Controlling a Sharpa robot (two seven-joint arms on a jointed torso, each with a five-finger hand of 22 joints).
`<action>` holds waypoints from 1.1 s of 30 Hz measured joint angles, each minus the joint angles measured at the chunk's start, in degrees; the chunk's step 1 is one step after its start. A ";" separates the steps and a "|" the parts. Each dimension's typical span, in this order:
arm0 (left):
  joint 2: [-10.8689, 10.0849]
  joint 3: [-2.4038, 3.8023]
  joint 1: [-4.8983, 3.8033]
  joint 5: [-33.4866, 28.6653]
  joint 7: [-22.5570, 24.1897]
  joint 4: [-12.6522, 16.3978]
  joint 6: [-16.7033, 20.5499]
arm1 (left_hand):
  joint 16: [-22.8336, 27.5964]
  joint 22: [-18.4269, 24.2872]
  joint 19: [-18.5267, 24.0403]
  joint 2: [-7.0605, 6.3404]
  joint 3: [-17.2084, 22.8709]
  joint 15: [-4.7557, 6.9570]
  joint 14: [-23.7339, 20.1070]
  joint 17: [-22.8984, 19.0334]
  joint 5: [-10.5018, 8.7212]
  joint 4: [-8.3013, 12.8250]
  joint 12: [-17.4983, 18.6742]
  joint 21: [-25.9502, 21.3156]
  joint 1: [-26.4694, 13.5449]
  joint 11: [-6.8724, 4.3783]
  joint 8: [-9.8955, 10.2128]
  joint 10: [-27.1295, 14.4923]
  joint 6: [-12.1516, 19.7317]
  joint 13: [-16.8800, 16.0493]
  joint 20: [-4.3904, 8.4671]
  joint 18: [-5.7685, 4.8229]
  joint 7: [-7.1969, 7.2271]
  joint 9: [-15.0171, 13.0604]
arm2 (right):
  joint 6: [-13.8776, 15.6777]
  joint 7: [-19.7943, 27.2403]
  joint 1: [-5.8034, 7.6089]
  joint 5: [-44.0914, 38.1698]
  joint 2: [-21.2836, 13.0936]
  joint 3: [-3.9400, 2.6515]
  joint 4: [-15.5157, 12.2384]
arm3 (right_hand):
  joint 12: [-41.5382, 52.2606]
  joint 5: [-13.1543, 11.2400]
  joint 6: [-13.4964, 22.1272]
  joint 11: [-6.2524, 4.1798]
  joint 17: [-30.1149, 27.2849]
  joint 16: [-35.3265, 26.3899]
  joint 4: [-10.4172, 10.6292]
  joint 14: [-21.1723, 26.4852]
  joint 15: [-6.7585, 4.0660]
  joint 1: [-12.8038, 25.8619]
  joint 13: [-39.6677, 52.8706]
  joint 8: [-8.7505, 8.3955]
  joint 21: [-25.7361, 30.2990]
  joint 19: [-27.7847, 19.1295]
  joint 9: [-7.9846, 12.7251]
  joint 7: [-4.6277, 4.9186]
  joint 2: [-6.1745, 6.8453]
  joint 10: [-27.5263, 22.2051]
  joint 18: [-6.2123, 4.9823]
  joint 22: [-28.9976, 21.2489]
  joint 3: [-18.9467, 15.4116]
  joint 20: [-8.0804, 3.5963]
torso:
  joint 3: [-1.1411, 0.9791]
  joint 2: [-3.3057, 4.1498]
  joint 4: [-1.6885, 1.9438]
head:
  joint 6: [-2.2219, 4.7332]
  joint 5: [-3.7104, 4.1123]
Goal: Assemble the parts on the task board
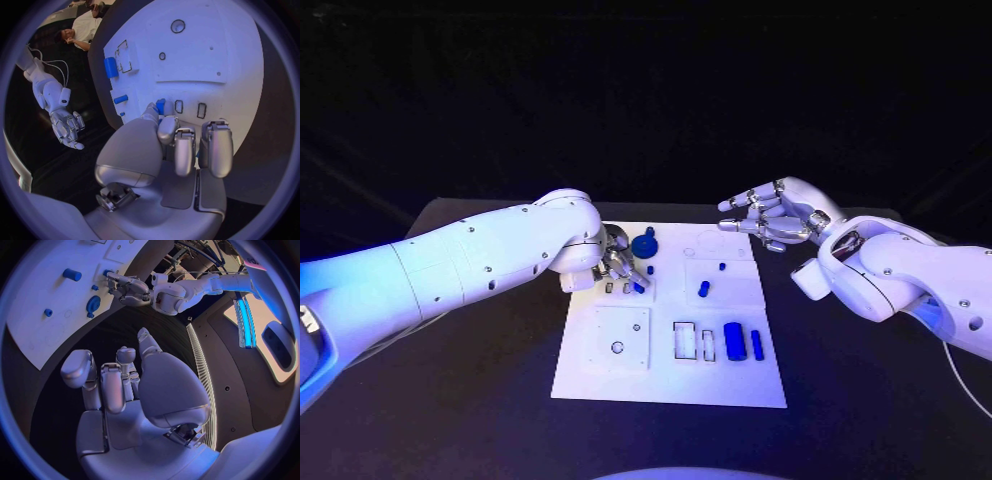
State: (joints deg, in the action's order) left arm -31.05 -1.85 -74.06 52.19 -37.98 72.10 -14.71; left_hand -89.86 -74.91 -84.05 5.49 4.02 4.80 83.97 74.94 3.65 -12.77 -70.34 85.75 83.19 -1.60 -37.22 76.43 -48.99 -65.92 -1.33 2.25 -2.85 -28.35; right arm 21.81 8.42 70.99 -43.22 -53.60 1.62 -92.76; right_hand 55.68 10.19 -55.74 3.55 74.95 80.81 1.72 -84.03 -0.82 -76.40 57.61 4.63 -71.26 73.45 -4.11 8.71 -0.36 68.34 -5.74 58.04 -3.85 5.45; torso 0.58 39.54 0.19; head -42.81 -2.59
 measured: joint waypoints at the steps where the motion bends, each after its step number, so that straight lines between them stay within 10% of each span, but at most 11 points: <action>1: -0.09 -0.01 0.01 -0.04 0.04 0.05 0.01 | 0.00 0.00 0.01 -0.35 1.48 -0.01 -0.01 0.00 0.38 -1.46 0.13 0.00 0.24 0.10 0.07 -0.10 0.18 0.12 -0.01 0.00 -0.03 -0.23 | -0.07 -0.04 0.00 0.00 0.01 0.00 0.00 | 0.00 0.01 0.00 0.00 0.00 0.00 0.02 0.00 0.00 0.00 0.00 0.00 0.00 0.00 0.00 0.00 0.00 0.00 -0.40 0.00 -0.02 0.00 | 0.00 0.00 0.00 | -0.01 -0.04; 4: -0.42 -0.05 0.05 -0.19 0.15 0.23 0.24 | 0.00 0.00 0.12 -3.32 6.54 -0.01 -0.01 0.00 1.44 -3.92 0.80 0.00 -1.35 0.28 -0.21 -0.05 0.29 0.50 -0.11 0.00 -0.09 -0.98 | -0.26 -0.16 0.00 -0.01 0.03 0.00 0.01 | 0.00 0.01 0.00 0.00 0.00 0.00 0.02 0.00 0.00 0.00 -0.01 0.00 0.00 0.00 0.00 0.00 0.00 0.00 -0.41 -0.01 -0.02 0.00 | 0.00 -0.01 0.00 | -0.01 -0.10; 7: -0.96 -0.06 0.06 -0.48 0.45 0.78 1.36 | 0.00 0.00 0.12 -8.76 15.64 0.04 0.02 0.00 3.90 -3.17 0.93 -0.21 -5.15 0.47 -1.48 0.16 0.03 0.32 -0.11 0.00 -0.34 -2.08 | -0.54 -0.32 -0.01 -0.06 0.00 0.00 0.00 | 0.00 0.01 0.00 0.13 0.00 0.00 -0.13 0.00 0.00 0.00 -0.15 0.00 0.23 0.00 0.00 0.00 0.00 -0.13 -0.42 -0.12 -0.17 0.00 | 0.00 0.00 0.02 | -0.01 -0.15; 11: -1.70 -0.06 0.06 -0.84 1.02 1.84 3.97 | 0.00 0.00 0.11 -11.88 22.69 0.04 0.02 -0.01 5.25 -1.55 1.62 -0.21 -8.36 0.44 -2.37 0.18 -0.06 1.33 -0.11 0.00 -0.42 -3.41 | -0.92 -0.51 -0.02 -0.16 -0.03 0.02 -0.03 | 0.00 0.01 0.20 0.21 -0.01 0.00 -0.14 0.00 0.00 0.00 -0.21 0.00 0.23 0.00 0.00 -0.20 0.00 -0.21 -0.41 -0.12 -0.17 0.00 | -0.01 0.01 0.09 | -0.03 -0.02; 33: -3.86 -0.28 0.76 2.30 1.37 4.80 11.06 | 0.00 -0.04 0.11 -13.20 26.86 0.03 0.02 -0.02 6.70 0.16 1.62 -0.21 -11.93 0.06 -3.12 0.58 -0.09 1.14 -0.12 0.00 -0.45 -4.63 | -2.34 -0.33 -0.09 1.14 0.09 0.09 0.41 | -0.29 -0.67 0.96 0.40 -0.02 -0.45 1.61 0.00 0.00 0.33 -0.82 0.00 1.15 -0.42 0.00 0.16 -0.33 -0.84 -0.41 -1.26 -2.70 0.00 | 0.00 0.05 -0.02 | -1.04 -0.07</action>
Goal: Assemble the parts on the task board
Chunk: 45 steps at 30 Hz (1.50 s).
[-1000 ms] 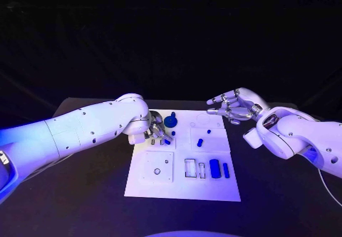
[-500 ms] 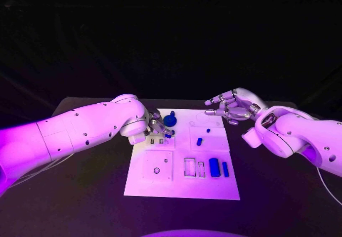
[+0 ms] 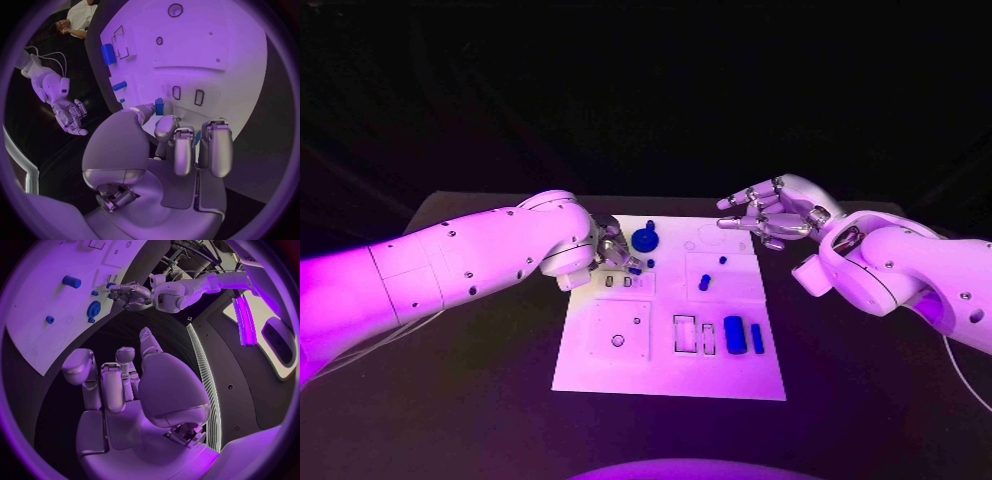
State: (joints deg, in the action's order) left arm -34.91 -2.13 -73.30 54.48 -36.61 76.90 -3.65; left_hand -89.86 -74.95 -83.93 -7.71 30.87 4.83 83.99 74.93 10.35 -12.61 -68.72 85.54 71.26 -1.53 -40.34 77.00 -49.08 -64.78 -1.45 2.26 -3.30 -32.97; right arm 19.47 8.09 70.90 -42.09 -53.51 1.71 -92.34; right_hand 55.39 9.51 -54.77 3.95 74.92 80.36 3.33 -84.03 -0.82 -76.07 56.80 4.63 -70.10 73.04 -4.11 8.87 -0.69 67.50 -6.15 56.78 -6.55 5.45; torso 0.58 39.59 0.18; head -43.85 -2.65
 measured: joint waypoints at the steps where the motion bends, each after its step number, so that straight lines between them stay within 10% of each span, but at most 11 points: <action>1: -0.08 -0.01 0.05 0.24 -0.09 0.03 -0.03 | 0.00 0.00 0.00 0.00 0.01 0.00 0.00 0.00 0.00 0.01 0.00 0.00 0.00 0.00 0.00 0.00 -0.07 0.00 0.00 0.00 -0.07 0.00 | 0.00 0.01 0.00 0.05 0.00 0.00 0.01 | 0.00 0.00 0.00 0.00 0.00 0.00 0.00 0.00 0.00 0.00 0.00 0.00 0.00 0.00 0.00 0.00 0.00 0.00 0.00 0.00 0.00 0.00 | 0.00 0.00 0.00 | -0.02 -0.02; 45: -0.99 -0.06 0.78 5.90 -1.98 0.97 -5.97 | 0.00 0.02 0.00 -0.56 1.06 -0.02 -0.01 -0.02 0.05 1.06 0.00 0.00 -0.57 -0.19 -0.11 0.19 -0.10 0.02 0.00 0.00 -0.08 -0.10 | 0.10 0.22 -0.05 0.49 -0.05 0.01 -0.01 | 0.23 -0.23 0.00 0.01 0.02 0.00 0.24 0.00 0.00 0.21 0.15 0.00 0.00 0.01 0.00 0.00 -0.21 0.02 0.00 0.07 -0.55 0.00 | -0.03 0.01 -0.09 | -0.28 -1.60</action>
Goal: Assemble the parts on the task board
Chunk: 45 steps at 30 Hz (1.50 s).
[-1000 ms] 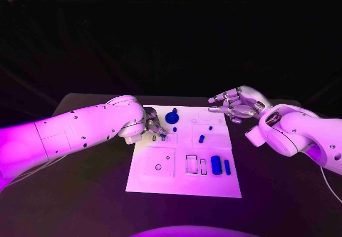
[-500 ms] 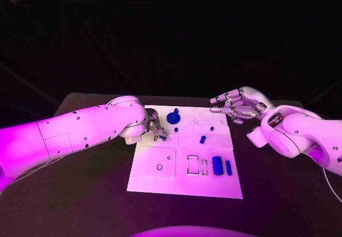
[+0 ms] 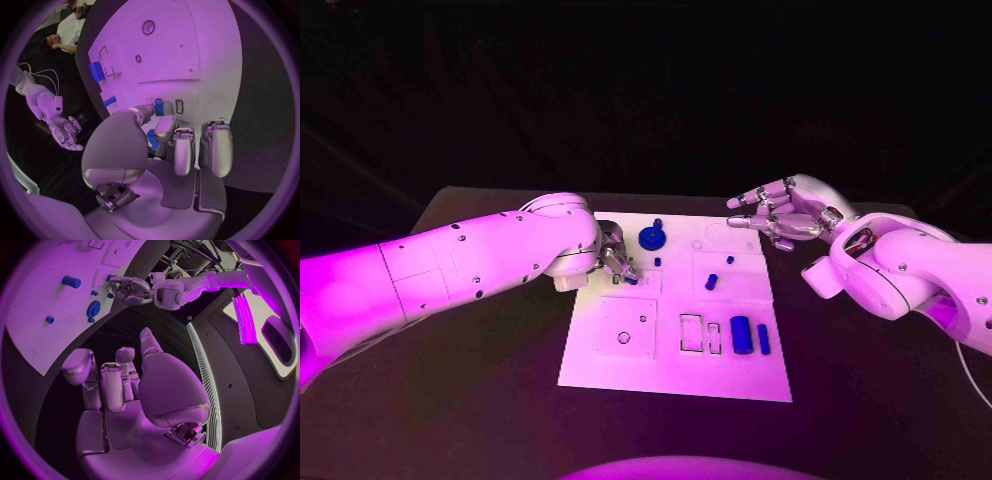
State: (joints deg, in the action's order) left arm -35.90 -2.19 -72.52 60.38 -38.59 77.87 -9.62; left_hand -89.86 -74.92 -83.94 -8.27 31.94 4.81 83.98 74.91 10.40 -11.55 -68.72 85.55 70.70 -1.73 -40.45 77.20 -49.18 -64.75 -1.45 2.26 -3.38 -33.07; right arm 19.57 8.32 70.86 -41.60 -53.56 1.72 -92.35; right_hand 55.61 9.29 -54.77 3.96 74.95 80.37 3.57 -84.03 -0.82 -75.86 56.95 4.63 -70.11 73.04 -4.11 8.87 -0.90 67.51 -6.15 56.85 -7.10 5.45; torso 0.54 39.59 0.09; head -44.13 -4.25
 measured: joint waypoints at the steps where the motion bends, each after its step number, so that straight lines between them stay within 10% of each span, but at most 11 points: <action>1: 0.00 0.01 -0.01 0.06 0.00 0.00 -0.09 | 0.00 0.00 0.00 0.00 0.01 0.00 0.00 0.00 0.00 0.00 0.00 0.00 0.00 0.00 0.01 0.00 0.00 0.00 0.00 0.00 0.00 0.01 | 0.00 0.00 0.00 0.00 -0.01 0.00 0.00 | 0.00 0.00 0.00 0.00 0.00 0.00 0.00 0.00 0.00 0.00 0.00 0.00 0.00 0.00 0.00 0.00 0.00 0.00 0.00 -0.01 0.00 0.00 | 0.00 0.00 0.00 | -0.02 0.00; 45: 2.62 -0.10 -0.14 0.58 -0.78 -2.88 -2.65 | 0.00 0.01 -0.01 1.59 5.77 0.82 0.00 0.03 1.33 5.97 -2.07 0.22 -13.38 -1.15 0.55 2.77 -4.59 -2.61 0.42 0.00 1.14 2.03 | -0.03 0.05 0.00 0.02 -0.10 0.00 -0.32 | -0.01 0.00 0.19 0.21 -0.03 -0.23 0.81 0.00 0.00 0.60 -0.27 0.00 0.29 -0.20 0.00 0.19 -0.60 -0.20 0.00 -0.47 -0.81 0.20 | -0.01 0.02 0.02 | -0.32 0.39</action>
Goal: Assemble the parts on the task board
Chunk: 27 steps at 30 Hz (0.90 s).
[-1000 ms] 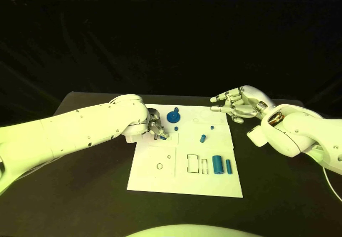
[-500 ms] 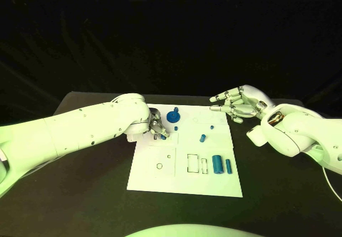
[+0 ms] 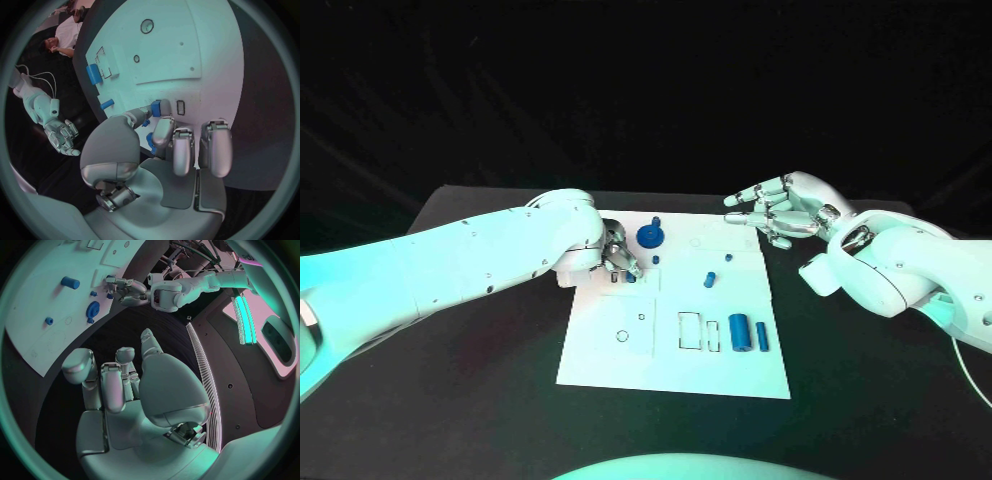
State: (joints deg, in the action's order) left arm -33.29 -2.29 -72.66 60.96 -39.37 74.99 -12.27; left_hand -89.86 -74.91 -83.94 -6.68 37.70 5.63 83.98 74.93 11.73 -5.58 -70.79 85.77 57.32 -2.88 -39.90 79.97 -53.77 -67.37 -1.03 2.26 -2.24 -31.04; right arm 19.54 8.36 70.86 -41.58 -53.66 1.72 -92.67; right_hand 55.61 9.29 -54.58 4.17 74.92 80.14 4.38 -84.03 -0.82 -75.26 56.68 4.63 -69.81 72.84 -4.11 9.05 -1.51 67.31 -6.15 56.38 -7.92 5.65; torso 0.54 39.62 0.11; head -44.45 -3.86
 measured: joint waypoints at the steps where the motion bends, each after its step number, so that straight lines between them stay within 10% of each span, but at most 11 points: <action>1: 0.01 0.00 0.00 0.00 0.00 -0.02 -0.03 | 0.00 0.00 0.00 0.24 -0.26 0.00 0.00 0.00 0.00 -0.09 0.00 0.00 -0.33 0.00 0.07 0.00 -0.01 -0.09 0.00 -0.01 0.01 0.03 | 0.00 0.00 0.00 0.00 -0.01 0.00 0.00 | 0.00 0.00 0.00 0.00 0.00 0.00 0.00 0.00 0.00 0.00 0.00 0.00 0.00 0.00 0.00 0.00 0.00 0.00 0.00 0.00 0.00 0.00 | 0.00 0.00 0.00 | -0.03 0.00; 27: -0.91 0.29 0.31 0.03 -0.24 0.35 -0.07 | 0.00 0.00 0.00 -0.68 -20.50 0.00 0.00 -0.01 -0.22 -5.76 -0.43 0.27 -4.39 -0.20 1.54 0.60 -3.58 -1.01 0.41 -0.01 1.74 1.87 | -0.03 -0.02 0.00 0.02 -0.02 0.00 0.02 | 0.00 0.00 0.00 -0.21 -0.01 0.00 0.44 0.00 0.00 0.23 -0.29 0.00 0.22 0.00 0.00 0.00 -0.23 -0.21 0.00 -0.32 -0.77 0.00 | 0.04 -0.02 0.01 | 0.19 -0.01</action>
State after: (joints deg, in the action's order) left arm -34.20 -2.00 -72.35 60.99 -39.62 75.34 -12.34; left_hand -89.86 -74.90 -83.94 -7.36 17.21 5.63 83.98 74.92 11.50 -11.35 -71.23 86.04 52.93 -3.07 -38.36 80.57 -57.35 -68.38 -0.62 2.25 -0.50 -29.18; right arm 19.51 8.35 70.86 -41.56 -53.69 1.72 -92.65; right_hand 55.60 9.29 -54.58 3.96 74.90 80.14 4.82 -84.03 -0.82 -75.03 56.39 4.63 -69.60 72.85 -4.11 9.05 -1.73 67.11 -6.15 56.06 -8.69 5.65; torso 0.58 39.59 0.12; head -44.26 -3.87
